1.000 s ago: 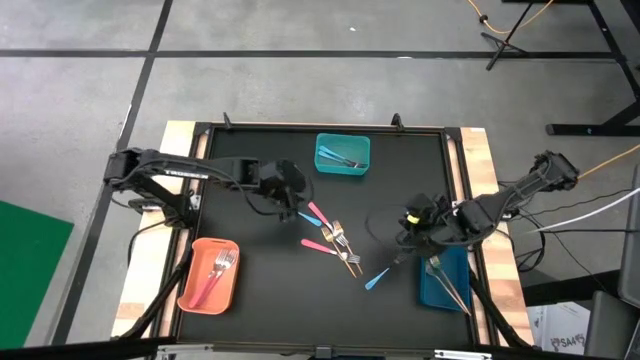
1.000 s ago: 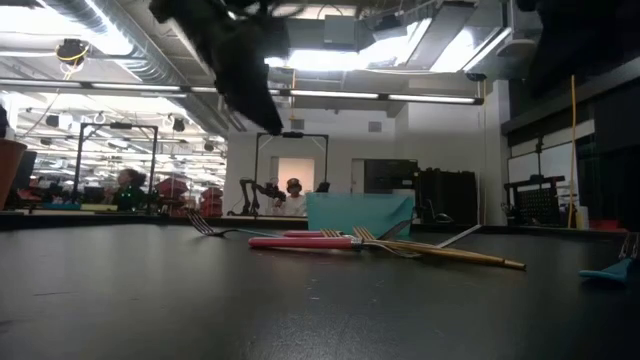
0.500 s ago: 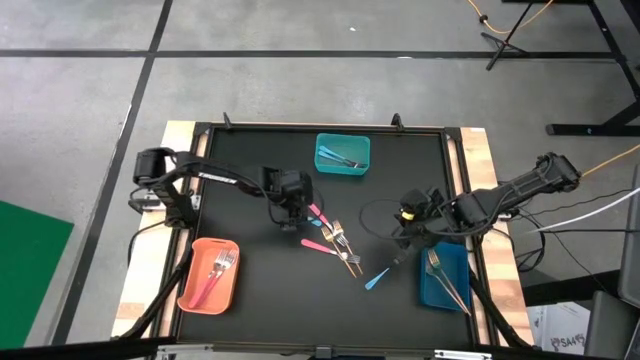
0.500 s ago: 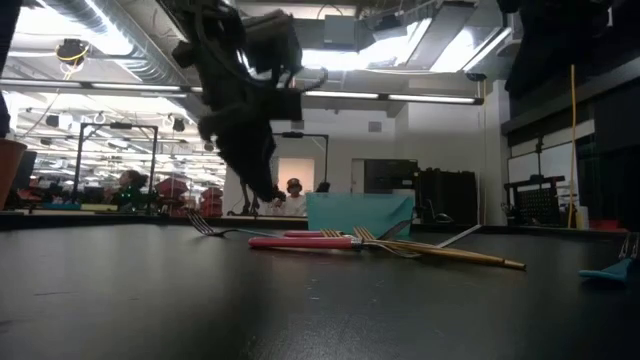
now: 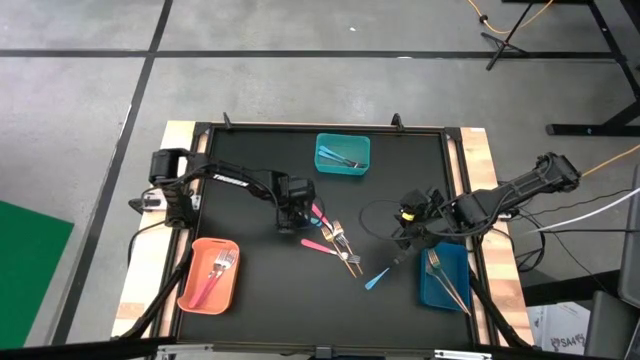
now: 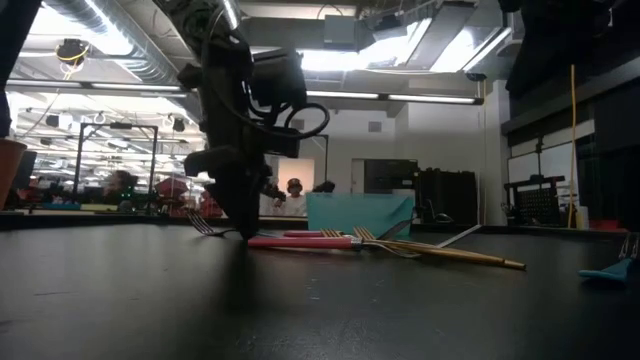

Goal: Sort silverware by color (type)
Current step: Put the blue fork into the green bin

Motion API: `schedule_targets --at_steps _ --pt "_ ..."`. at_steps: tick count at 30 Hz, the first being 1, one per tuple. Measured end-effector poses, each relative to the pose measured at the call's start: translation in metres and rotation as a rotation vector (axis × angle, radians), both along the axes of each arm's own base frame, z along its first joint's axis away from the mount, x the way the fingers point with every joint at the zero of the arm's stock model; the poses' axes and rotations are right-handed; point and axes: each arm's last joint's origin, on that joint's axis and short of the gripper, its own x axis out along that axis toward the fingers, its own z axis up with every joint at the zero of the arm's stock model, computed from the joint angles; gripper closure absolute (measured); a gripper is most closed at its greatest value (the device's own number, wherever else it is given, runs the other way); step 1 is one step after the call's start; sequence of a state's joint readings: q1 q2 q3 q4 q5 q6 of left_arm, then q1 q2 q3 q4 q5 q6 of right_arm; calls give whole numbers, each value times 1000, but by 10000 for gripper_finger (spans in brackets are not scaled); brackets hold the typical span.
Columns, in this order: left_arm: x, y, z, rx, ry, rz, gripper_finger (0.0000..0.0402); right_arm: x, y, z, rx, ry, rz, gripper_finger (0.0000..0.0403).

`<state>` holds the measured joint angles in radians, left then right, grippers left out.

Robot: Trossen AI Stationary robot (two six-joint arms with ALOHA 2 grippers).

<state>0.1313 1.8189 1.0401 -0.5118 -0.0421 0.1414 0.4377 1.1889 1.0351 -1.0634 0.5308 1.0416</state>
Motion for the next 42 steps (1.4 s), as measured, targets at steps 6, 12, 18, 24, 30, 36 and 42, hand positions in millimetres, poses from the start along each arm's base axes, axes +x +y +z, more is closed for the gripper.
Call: schedule_targets --at_steps 6,12,18,24,30,36,42 --pt "0 0 -2 -5 15 1 300 0 0 0 0 0 0 308" --pt "-1 0 -2 -7 18 4 346 0 0 0 0 0 0 308" --pt "-1 0 -3 -2 25 2 381 0 0 0 0 0 1 308" --pt "-2 -1 -3 -21 34 -1 391 0 0 0 0 0 1 308" --pt "-3 -1 -1 -63 20 120 391 0 0 0 0 0 1 308" --pt "-6 -2 4 -127 1 361 391 0 0 0 0 1 1 308" --pt "-7 0 7 -167 -34 693 392 0 0 0 -1 1 1 308"
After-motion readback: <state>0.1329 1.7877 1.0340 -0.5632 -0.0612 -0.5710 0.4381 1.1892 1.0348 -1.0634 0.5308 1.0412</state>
